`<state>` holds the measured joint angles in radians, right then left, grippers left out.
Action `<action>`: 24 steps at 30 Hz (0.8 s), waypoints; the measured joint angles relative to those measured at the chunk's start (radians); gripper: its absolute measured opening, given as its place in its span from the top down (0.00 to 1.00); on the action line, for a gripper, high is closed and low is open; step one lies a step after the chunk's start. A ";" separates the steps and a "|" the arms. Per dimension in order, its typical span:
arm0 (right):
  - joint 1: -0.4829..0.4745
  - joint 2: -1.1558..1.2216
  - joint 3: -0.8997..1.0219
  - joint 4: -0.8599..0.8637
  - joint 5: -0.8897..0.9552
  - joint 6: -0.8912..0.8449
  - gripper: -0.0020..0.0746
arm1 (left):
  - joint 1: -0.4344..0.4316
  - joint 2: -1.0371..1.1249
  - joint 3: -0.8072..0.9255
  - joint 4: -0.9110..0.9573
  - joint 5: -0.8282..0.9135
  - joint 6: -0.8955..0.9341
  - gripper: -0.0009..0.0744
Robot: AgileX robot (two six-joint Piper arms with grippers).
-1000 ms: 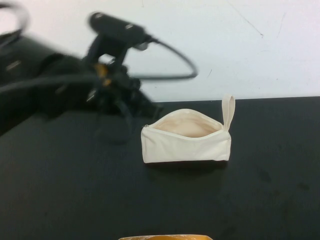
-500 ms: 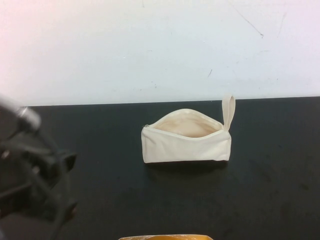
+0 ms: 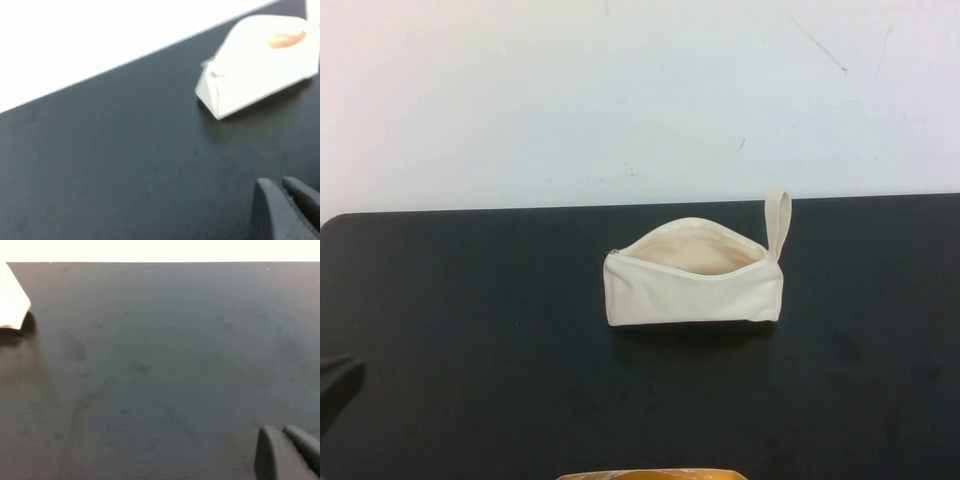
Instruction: Put eraser into pencil case
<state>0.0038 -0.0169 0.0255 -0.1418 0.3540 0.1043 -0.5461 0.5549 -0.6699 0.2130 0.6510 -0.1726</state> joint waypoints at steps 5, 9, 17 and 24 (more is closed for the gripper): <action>0.000 0.000 0.000 0.000 0.000 0.000 0.98 | 0.101 -0.161 0.211 0.025 -0.189 -0.099 0.99; 0.000 0.000 0.000 0.000 0.000 0.000 0.98 | 0.225 -0.290 0.352 -0.012 -0.253 -0.115 0.99; 0.000 0.000 0.000 0.000 0.000 0.000 0.98 | 0.452 -0.511 0.553 -0.083 -0.320 -0.113 0.99; 0.000 0.000 0.000 0.000 0.000 0.000 0.98 | 0.509 -0.564 0.680 -0.176 -0.333 0.043 0.99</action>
<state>0.0038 -0.0169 0.0255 -0.1418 0.3540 0.1043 -0.0374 -0.0087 0.0101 0.0372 0.3184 -0.1297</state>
